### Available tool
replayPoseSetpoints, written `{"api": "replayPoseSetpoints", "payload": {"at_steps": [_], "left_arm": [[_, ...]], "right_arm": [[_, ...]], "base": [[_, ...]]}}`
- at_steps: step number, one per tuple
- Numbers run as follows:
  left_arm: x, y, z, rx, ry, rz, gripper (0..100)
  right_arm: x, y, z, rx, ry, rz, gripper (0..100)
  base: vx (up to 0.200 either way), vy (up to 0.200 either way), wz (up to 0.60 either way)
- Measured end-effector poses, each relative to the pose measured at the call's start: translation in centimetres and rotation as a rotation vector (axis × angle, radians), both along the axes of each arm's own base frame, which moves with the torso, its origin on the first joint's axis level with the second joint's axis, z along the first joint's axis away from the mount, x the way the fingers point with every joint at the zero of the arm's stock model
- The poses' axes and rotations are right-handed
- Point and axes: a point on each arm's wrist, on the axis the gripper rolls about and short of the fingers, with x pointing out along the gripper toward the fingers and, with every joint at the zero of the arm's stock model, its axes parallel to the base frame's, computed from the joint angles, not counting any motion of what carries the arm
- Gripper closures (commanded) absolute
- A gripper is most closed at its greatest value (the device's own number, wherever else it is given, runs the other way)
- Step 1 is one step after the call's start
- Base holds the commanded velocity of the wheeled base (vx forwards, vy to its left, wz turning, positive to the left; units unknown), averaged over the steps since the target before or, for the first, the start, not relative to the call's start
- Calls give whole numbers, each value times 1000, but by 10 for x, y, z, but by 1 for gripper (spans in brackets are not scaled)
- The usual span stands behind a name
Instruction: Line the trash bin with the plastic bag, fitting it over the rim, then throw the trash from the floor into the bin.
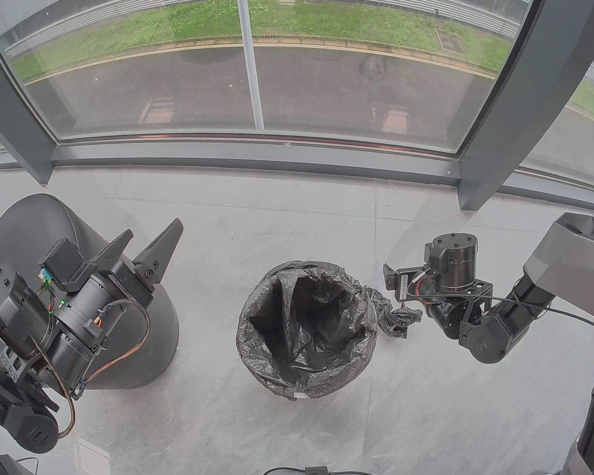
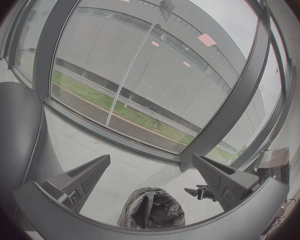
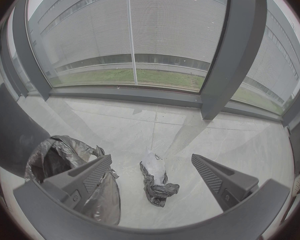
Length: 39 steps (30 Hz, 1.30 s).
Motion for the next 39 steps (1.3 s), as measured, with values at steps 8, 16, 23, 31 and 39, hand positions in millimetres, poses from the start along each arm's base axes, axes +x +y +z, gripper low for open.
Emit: {"api": "replayPoseSetpoints", "payload": {"at_steps": [8, 16, 23, 31, 39], "left_arm": [[0, 1, -3, 4, 12, 2, 0], [-2, 2, -10, 14, 47, -1, 0], [0, 1, -17, 16, 80, -3, 0], [5, 0, -25, 25, 113, 3, 0], [7, 1, -28, 30, 125, 15, 0]], "right_arm": [[28, -8, -20, -39, 8, 4, 0], [72, -24, -42, -91, -3, 61, 0], [113, -30, -55, -112, 2, 111, 0], [139, -29, -87, -126, 47, 152, 0], [150, -27, -112, -126, 106, 146, 0]], "base": [[0, 0, 0], [0, 0, 0], [0, 0, 0], [0, 0, 0], [0, 0, 0]]}}
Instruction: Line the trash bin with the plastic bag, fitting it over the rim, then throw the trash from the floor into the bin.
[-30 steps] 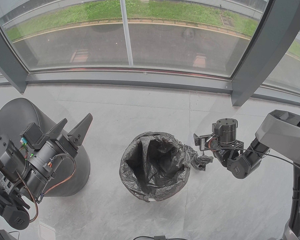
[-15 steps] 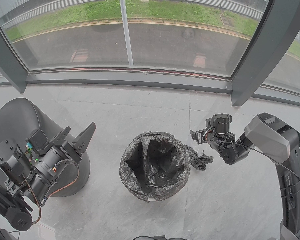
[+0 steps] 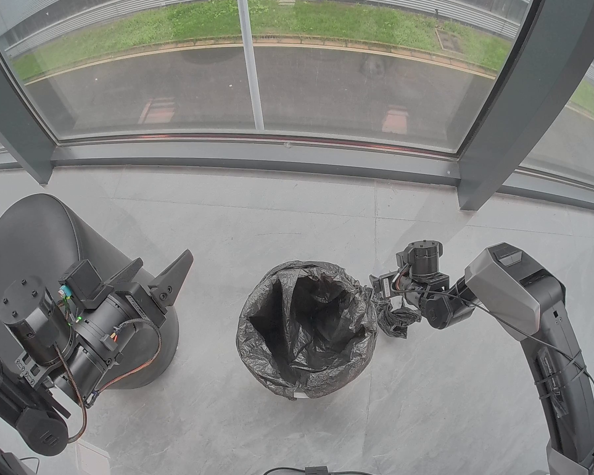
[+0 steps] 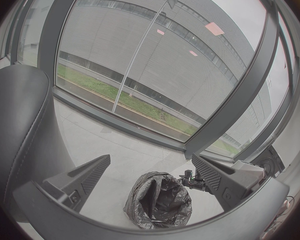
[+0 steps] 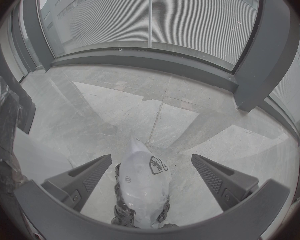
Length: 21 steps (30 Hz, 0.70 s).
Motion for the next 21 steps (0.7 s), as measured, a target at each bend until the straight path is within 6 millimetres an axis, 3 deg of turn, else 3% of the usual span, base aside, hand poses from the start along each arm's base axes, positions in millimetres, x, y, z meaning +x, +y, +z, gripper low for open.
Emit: {"api": "replayPoseSetpoints", "payload": {"at_steps": [21], "left_arm": [[0, 0, -1, 3, 4, 1, 0]], "right_arm": [[23, 6, -27, -1, 25, -8, 0]], "base": [[0, 0, 0]]}}
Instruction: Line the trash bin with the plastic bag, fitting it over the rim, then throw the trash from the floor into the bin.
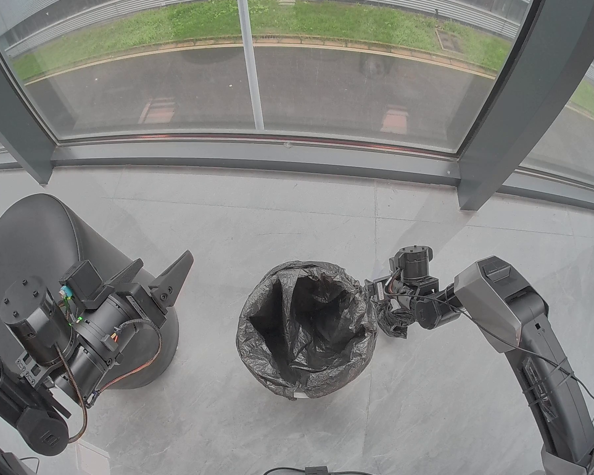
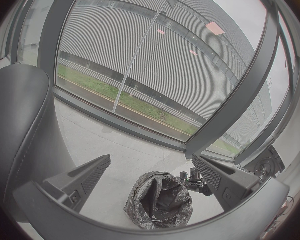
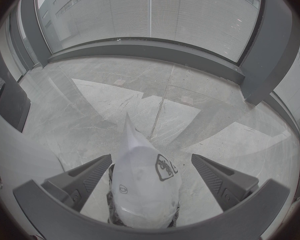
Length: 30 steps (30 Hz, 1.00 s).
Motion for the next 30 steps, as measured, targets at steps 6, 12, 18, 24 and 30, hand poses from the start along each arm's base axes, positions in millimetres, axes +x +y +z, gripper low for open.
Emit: {"api": "replayPoseSetpoints", "payload": {"at_steps": [6, 12, 18, 24, 30], "left_arm": [[0, 0, 0, 0, 0, 0, 0], [0, 0, 1, -2, -2, 0, 0], [0, 0, 1, -2, -4, 2, 0], [0, 0, 2, -4, -8, 2, 0], [-1, 0, 3, -6, -12, 2, 0]], "right_arm": [[1, 0, -4, 0, 3, -1, 100], [2, 0, -5, 2, 0, -2, 100], [-2, 1, 1, 5, 0, -19, 100], [-11, 1, 34, 39, -8, -39, 100], [-35, -1, 102, 66, -56, -38, 100]], "base": [[0, 0, 0], [0, 0, 0], [0, 0, 0], [0, 0, 0], [0, 0, 0]]}}
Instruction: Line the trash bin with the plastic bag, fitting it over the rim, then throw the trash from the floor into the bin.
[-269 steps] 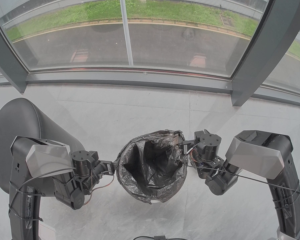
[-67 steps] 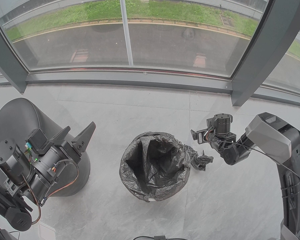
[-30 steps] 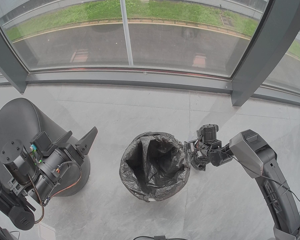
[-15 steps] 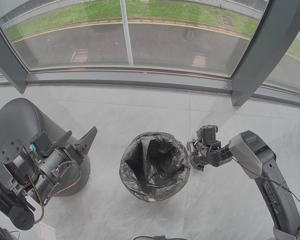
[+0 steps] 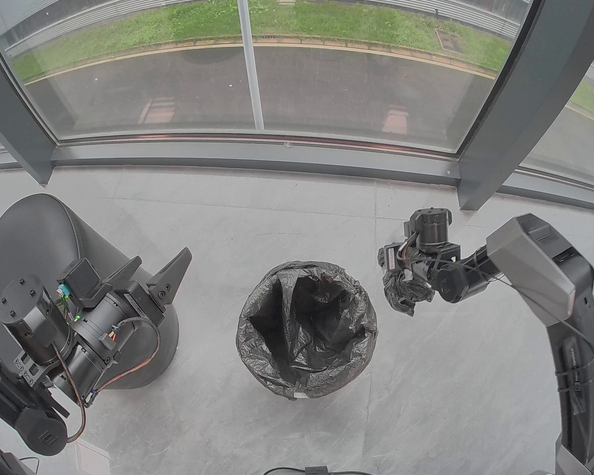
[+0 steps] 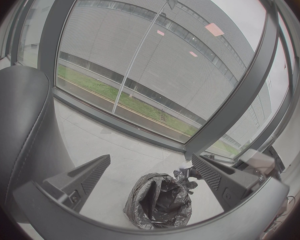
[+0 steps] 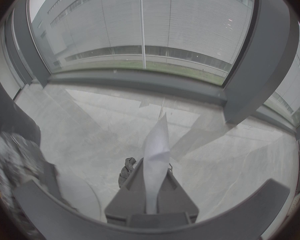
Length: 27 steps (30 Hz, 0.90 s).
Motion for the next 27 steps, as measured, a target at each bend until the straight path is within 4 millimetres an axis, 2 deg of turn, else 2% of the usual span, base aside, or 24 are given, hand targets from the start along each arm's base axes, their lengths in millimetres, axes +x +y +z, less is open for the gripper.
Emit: {"api": "replayPoseSetpoints", "payload": {"at_steps": [3, 6, 10, 12, 15, 20, 23, 27], "left_arm": [[0, 0, 0, 0, -2, 2, 0], [0, 2, 1, -1, -5, 7, 0], [0, 5, 4, -4, -18, 19, 0], [-1, 7, 8, -7, -31, 26, 0], [-4, 13, 17, -6, -48, 38, 0], [-13, 29, 40, 4, -35, 82, 0], [-20, 43, 59, -3, -39, 133, 0], [-35, 61, 93, -43, -123, 168, 0]], "right_arm": [[-21, 0, 37, 17, -39, 14, 100], [-51, 4, 73, 32, -74, 44, 100], [-103, 21, 105, 39, -86, 125, 100], [-136, 38, 118, 42, -93, 194, 100], [-176, 62, 132, 48, -108, 289, 100], [-217, 85, 145, 69, -127, 384, 100], [-229, 95, 145, 78, -124, 417, 100], [-233, 112, 135, 68, -102, 442, 100]], "base": [[0, 0, 0], [0, 0, 0], [0, 0, 0], [0, 0, 0], [0, 0, 0], [0, 0, 0], [0, 0, 0], [0, 0, 0]]}}
